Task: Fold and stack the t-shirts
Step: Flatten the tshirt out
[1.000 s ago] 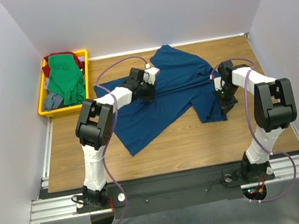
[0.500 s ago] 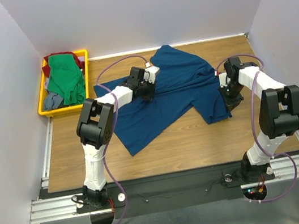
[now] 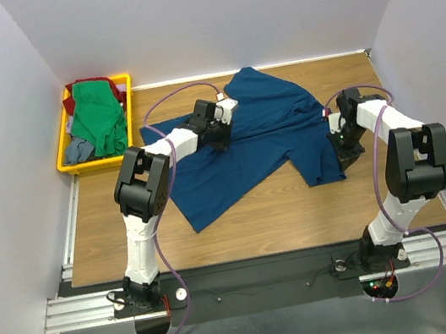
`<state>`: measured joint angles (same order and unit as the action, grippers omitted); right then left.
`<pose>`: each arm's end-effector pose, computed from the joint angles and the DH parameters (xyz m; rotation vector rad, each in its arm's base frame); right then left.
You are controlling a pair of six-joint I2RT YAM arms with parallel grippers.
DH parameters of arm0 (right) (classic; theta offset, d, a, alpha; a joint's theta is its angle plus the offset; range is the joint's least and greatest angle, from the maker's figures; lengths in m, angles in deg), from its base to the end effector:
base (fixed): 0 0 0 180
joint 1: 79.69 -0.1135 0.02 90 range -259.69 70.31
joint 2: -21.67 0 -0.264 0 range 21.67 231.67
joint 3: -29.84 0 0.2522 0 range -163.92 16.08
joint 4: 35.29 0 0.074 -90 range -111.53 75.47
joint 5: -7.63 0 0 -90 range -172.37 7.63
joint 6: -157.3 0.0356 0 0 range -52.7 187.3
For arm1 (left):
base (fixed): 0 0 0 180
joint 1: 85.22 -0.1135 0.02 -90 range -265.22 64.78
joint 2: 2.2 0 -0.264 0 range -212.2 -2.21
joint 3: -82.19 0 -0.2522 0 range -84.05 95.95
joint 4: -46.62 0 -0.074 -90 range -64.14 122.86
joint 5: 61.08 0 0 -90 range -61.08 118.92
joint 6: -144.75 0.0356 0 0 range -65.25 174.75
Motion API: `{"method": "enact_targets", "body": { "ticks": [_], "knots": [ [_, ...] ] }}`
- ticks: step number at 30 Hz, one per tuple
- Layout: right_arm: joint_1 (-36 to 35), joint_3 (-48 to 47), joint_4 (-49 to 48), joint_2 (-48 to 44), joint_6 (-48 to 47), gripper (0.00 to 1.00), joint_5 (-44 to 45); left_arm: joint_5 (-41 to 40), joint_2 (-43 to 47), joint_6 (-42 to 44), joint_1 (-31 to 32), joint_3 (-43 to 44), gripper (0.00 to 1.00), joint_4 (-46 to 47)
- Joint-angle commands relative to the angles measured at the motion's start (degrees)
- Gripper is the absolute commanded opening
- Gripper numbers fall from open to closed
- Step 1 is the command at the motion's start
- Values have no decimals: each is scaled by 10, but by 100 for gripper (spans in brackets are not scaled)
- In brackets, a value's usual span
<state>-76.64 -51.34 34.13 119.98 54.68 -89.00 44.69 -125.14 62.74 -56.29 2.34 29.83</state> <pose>0.3055 -0.0122 0.1913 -0.2607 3.0508 0.1631 0.4150 -0.2404 0.1684 0.8612 2.1112 -0.5045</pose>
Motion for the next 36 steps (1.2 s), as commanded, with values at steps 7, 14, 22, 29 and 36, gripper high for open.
{"method": "enact_targets", "body": {
  "ticks": [7,14,22,29,36],
  "knots": [
    [40,16,-4,-18,-18,1,15,-22,-31,-1,0,0,27,-61],
    [64,54,-18,-15,-41,1,25,-25,-34,-1,1,3,26,-64],
    [70,82,-31,-10,-64,1,29,-14,-13,18,2,-9,26,-60],
    [70,164,4,-72,-163,1,22,51,103,62,3,-84,28,-62],
    [70,177,125,-177,-310,8,-21,71,220,134,3,-164,31,-110]
  ]
}}
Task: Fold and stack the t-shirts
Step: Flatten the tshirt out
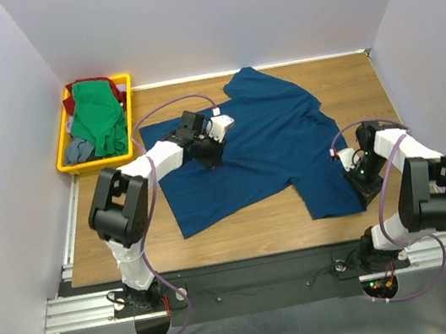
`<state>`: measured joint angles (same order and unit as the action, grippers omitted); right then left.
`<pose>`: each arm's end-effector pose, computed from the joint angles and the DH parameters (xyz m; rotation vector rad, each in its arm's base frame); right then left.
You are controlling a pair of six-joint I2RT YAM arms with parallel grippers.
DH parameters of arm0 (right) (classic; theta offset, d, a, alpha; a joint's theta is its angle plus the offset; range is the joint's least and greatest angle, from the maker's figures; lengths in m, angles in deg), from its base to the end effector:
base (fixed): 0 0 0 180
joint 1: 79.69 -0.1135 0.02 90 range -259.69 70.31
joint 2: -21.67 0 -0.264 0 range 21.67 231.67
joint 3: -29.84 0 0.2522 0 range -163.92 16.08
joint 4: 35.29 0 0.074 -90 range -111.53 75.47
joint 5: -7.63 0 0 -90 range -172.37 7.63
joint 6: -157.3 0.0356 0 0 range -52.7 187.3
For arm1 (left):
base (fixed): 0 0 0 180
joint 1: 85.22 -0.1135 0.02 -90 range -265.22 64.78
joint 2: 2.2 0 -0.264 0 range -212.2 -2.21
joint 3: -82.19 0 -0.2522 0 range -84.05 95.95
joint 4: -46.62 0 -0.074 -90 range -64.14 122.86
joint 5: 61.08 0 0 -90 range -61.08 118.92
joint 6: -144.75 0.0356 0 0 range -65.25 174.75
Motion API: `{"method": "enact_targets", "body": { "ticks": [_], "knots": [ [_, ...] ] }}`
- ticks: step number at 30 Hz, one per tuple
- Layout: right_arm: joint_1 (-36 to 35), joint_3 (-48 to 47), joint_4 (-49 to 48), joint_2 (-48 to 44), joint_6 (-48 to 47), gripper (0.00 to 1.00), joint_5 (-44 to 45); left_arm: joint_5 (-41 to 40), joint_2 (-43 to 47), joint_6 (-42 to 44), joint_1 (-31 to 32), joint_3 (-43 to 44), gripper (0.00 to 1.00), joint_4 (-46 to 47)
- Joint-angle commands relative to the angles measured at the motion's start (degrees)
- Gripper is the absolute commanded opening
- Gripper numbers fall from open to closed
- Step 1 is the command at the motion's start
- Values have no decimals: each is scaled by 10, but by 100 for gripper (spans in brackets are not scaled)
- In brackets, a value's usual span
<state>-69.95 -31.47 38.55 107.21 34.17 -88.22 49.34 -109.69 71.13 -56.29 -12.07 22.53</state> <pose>0.2116 -0.0326 0.1649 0.6054 -2.9789 -0.2229 0.3514 -0.2084 0.1948 1.0693 2.1138 -0.5277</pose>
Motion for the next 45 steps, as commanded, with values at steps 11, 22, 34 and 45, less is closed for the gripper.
{"method": "enact_targets", "body": {
  "ticks": [11,22,34,45],
  "knots": [
    [2,-379,-30,189,37,60,-197,8,162,91,-20,-131,36,-55],
    [-16,-550,-106,399,150,37,-161,-18,123,66,-77,-132,35,-46],
    [-2,-244,-183,265,100,35,34,-80,79,107,-137,-155,35,-67],
    [3,-290,-180,248,109,43,-3,-87,63,169,-197,-70,33,-93]
  ]
}}
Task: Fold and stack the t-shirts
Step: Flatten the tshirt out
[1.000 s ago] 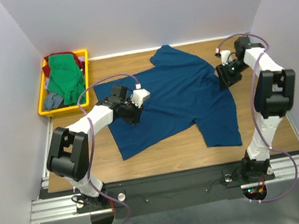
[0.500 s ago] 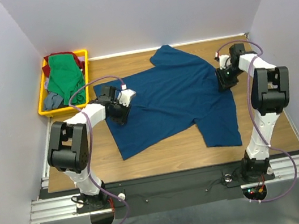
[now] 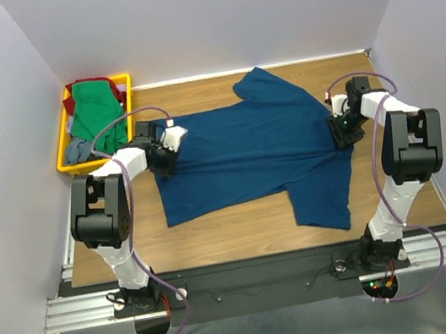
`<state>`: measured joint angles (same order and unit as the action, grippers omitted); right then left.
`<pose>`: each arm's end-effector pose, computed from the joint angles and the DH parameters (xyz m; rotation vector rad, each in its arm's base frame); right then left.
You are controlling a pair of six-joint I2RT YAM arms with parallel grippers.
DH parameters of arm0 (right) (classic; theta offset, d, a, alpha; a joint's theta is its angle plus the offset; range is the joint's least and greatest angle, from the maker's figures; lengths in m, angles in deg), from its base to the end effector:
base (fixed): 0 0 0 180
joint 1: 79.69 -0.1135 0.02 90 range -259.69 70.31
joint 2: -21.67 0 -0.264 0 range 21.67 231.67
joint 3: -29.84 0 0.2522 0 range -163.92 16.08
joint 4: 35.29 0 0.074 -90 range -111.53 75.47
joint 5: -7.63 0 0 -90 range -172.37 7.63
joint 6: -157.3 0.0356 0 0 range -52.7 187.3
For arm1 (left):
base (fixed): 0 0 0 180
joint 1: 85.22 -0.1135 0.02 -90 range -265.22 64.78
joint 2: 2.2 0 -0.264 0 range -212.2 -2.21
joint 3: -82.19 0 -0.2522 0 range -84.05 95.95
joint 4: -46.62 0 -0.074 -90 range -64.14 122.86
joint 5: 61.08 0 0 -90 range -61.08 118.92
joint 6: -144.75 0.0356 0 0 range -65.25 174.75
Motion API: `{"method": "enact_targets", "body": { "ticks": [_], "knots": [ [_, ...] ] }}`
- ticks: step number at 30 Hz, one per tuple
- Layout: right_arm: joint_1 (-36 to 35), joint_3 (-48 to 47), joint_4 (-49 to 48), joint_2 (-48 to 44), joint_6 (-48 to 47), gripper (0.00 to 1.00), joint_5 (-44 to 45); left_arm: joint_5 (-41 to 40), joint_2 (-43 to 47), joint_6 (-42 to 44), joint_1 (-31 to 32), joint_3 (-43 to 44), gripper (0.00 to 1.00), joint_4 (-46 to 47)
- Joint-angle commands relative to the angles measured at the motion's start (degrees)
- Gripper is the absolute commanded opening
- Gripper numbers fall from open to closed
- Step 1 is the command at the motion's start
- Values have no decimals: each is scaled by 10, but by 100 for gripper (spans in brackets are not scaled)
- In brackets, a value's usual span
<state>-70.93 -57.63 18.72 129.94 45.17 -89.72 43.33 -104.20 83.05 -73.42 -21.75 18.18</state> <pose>0.3636 -0.0514 0.1691 -0.3562 2.8292 0.0753 0.3553 -0.0833 0.1732 0.9470 2.3005 -0.1964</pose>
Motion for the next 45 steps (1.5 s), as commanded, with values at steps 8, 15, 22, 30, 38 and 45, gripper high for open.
{"method": "enact_targets", "body": {
  "ticks": [8,15,22,30,38,45],
  "knots": [
    [13,-41,115,-87,-61,65,-99,109,144,131,-21,0,37,-155],
    [12,28,167,-133,-137,49,-111,97,182,135,13,-96,37,-147],
    [2,91,144,-89,-143,41,-116,42,145,114,31,-107,37,-104],
    [-17,163,134,-80,-168,41,-71,-22,121,169,32,-149,36,-120],
    [-38,230,190,-147,-244,41,-15,-75,147,224,31,-216,32,-146],
    [-37,163,339,-205,-348,41,-138,-62,208,294,8,-210,31,-215]
  ]
}}
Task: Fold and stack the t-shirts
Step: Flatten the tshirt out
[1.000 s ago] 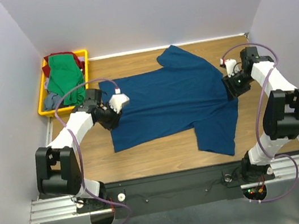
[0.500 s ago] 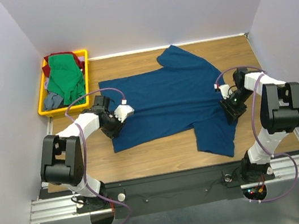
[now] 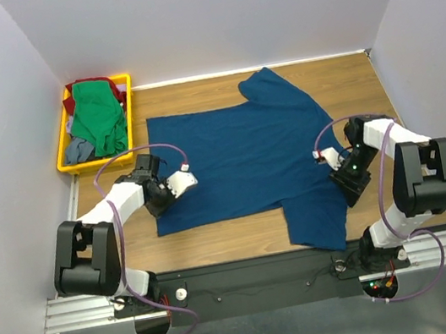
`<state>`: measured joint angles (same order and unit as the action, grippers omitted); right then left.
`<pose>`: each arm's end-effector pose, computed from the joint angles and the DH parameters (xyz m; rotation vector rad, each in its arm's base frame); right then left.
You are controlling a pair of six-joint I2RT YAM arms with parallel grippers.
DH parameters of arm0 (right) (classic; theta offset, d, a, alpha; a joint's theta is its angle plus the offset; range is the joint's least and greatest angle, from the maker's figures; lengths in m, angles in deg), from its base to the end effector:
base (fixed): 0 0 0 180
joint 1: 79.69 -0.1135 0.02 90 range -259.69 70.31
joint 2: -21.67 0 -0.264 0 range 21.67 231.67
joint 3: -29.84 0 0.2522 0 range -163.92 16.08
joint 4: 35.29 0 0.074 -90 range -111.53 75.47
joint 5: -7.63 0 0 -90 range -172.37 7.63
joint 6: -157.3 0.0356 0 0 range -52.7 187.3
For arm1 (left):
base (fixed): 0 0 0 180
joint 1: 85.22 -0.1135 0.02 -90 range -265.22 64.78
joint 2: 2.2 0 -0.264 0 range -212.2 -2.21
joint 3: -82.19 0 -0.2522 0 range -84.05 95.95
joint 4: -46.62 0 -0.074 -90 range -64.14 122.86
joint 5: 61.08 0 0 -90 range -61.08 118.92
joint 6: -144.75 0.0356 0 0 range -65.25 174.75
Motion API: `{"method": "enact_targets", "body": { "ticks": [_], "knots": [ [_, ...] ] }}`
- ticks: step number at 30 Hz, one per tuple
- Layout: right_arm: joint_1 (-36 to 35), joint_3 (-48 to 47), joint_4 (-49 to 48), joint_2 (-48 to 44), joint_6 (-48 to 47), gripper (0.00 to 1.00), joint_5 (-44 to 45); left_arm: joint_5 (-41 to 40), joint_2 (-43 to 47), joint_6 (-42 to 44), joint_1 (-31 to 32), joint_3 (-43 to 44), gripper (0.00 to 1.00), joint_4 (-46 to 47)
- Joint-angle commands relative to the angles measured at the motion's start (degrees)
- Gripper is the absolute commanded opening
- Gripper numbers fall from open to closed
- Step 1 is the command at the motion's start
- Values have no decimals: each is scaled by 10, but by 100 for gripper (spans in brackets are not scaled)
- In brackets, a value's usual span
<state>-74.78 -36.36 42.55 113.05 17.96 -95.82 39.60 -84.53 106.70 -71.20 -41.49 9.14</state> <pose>0.2300 -0.0114 0.1643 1.1006 -2.8020 -0.4725 0.2507 -0.0694 0.1670 1.4889 2.1870 -0.0313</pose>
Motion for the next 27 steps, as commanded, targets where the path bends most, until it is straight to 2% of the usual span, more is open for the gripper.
{"method": "enact_targets", "body": {
  "ticks": [1,4,5,6,10,12,16,21,27],
  "knots": [
    [1,-94,101,-42,-67,41,-93,15,35,76,-15,3,31,-139],
    [2,-173,63,-18,18,42,-152,82,43,73,-15,95,36,-173],
    [2,-219,-1,20,54,42,-153,97,34,59,-15,120,36,-168],
    [2,-240,-24,46,77,43,-147,115,23,43,-15,165,37,-151],
    [2,-356,-114,182,200,42,-129,109,-45,-71,-15,239,37,-65],
    [1,-425,-130,256,225,42,-125,100,-88,-98,-16,266,38,-26],
    [1,-498,-141,334,264,41,-112,95,-155,-158,-17,300,37,14],
    [1,-471,-159,356,263,38,-70,93,-220,-179,-18,307,37,34],
    [1,-312,-169,289,218,38,-33,77,-234,-165,-18,241,36,43]
  ]
}}
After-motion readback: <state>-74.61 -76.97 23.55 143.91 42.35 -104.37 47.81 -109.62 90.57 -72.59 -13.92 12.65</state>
